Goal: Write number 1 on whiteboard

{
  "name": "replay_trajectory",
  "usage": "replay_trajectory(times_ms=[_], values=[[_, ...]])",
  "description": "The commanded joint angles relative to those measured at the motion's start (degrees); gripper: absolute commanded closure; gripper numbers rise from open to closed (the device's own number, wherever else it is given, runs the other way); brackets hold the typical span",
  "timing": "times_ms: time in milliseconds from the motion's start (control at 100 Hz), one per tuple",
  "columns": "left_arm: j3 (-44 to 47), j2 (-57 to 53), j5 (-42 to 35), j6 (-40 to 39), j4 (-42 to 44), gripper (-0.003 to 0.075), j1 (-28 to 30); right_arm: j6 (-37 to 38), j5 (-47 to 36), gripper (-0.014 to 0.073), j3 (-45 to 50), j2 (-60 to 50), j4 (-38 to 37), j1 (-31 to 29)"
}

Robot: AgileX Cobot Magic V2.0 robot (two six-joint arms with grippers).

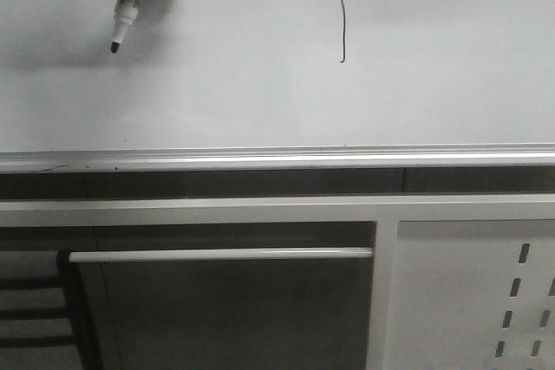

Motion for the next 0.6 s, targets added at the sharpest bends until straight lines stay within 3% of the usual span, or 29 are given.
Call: replay_trajectory(times_ms=[0, 350, 450, 590], values=[[-2.8, 0.33, -1.28, -0.34, 0.52, 0.0741, -0.01, 0.01, -2.34, 0.0241, -1.72, -0.81, 2.92, -0.34], [-4.25, 2.71, -1.79, -0.34, 0.52, 0.073, -0.01, 0.01, -2.34, 0.0241, -1.72, -0.81, 2.92, -0.34], [-4.25, 2.71, -1.97, -0.34, 0.52, 0.0652, -0.01, 0.01, -2.24, 0.0241, -1.72, -0.81, 2.92, -0.34], [-4.25, 2.71, -3.27, -0.34, 0.52, 0.0477, -0.01, 0.01, -2.24, 0.0241, -1.72, -0.81, 2.92, -0.34]])
